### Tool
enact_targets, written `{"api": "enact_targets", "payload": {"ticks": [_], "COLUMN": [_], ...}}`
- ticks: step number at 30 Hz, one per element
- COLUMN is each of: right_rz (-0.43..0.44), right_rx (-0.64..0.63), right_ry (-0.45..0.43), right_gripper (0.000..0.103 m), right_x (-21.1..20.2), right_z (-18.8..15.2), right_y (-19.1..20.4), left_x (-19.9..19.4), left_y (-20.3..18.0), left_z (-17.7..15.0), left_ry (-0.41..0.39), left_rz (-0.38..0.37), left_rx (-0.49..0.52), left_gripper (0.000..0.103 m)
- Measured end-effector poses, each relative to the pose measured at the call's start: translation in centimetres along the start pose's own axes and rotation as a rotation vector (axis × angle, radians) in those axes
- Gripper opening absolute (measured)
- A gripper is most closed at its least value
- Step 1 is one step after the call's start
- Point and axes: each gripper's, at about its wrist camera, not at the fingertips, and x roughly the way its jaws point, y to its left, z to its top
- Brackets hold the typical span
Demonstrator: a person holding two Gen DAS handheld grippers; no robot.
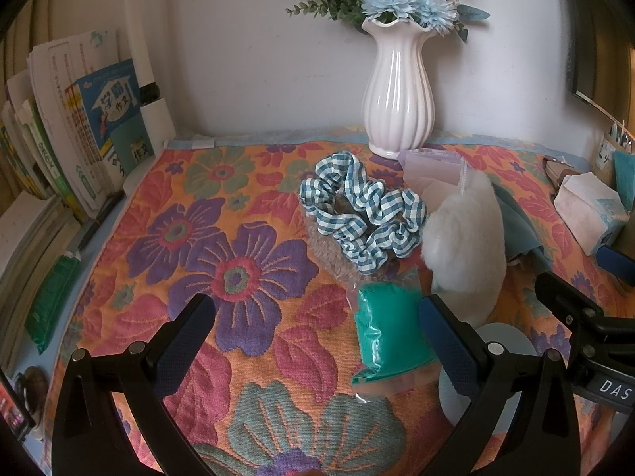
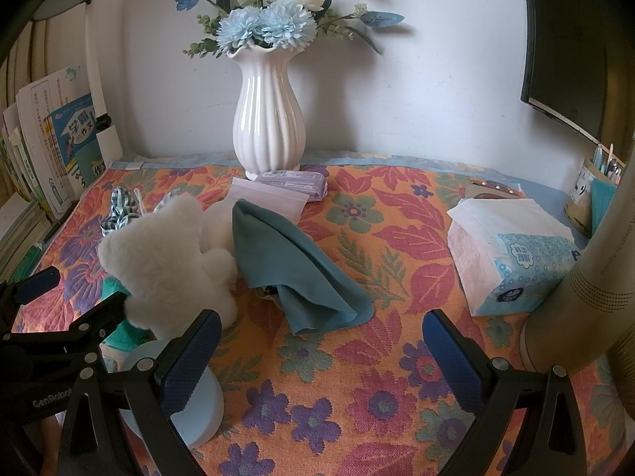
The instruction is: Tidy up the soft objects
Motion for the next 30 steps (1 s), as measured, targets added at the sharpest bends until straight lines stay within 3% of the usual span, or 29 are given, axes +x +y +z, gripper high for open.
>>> {"api": "enact_targets", "payload": {"ticks": [23, 30], "right_rz": [0.005, 0.004], "right_rx": [-0.004, -0.004], "right_ry": [-0.001, -0.005], "right_gripper": [0.101, 0.101], "right_x": [0.0, -0.2], "right_z": [0.0, 0.0], "right_y": [0.1, 0.3], "left_x": [0.3, 0.0], "left_y": [0.9, 1.6], "left_z": [0.3, 0.5], "left_ry": [0.013, -0.02], "left_rz": [0.008, 0.025], "left_rx": [-0.032, -0.06], "left_gripper": [0.103, 0.103]}}
